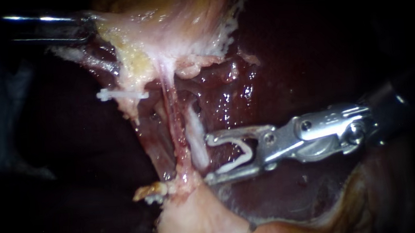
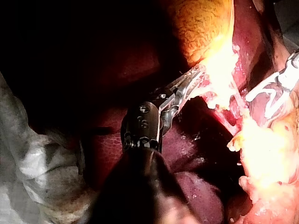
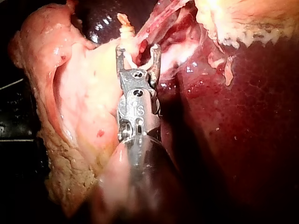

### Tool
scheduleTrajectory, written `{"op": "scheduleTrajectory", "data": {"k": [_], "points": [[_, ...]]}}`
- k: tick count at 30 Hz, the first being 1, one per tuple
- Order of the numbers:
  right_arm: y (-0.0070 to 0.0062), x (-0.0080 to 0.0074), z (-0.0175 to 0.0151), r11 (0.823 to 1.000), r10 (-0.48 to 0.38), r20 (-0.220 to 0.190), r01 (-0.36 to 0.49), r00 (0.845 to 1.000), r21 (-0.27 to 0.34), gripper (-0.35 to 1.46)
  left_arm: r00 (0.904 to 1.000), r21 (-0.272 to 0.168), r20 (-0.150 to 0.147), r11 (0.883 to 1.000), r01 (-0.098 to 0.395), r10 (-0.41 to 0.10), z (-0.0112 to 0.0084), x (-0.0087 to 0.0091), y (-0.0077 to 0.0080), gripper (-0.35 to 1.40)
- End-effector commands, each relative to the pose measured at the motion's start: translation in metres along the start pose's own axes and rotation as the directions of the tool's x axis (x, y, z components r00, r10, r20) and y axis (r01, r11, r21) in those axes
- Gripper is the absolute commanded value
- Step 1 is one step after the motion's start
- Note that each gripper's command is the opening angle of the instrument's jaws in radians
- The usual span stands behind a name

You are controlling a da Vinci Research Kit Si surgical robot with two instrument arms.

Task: Clipping first clip right tube

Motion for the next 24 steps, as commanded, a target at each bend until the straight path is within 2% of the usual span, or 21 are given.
{"op": "scheduleTrajectory", "data": {"k": [1,8,11,19,24], "points": [[0.0001,0.0001,0.0003,1.0,0.003,-0.007,-0.003,1.0,0.007,0.5,1.0,0.0,0.0,1.0,0.0,0.0,0.0,0.0,0.0,-0.35],[0.0005,0.001,0.0027,0.999,0.028,-0.042,-0.027,0.999,0.028,0.5,1.0,0.0,0.0,1.0,-0.001,0.001,0.0,0.0,0.0,-0.35],[0.0007,0.0012,0.0036,0.999,0.035,-0.044,-0.033,0.998,0.036,0.5,1.0,0.0,0.0,1.0,-0.001,0.001,0.0,0.0,0.0,-0.35],[0.0008,0.0008,0.0064,0.997,0.057,-0.062,-0.053,0.996,0.064,0.5,1.0,0.0,0.0,1.0,-0.001,0.001,0.0001,-0.0001,-0.0001,-0.35],[0.0009,0.0009,0.007,0.995,0.07,-0.076,-0.064,0.995,0.079,0.49,1.0,0.0,0.0,1.0,-0.001,0.001,0.0001,-0.0001,-0.0001,-0.35]]}}
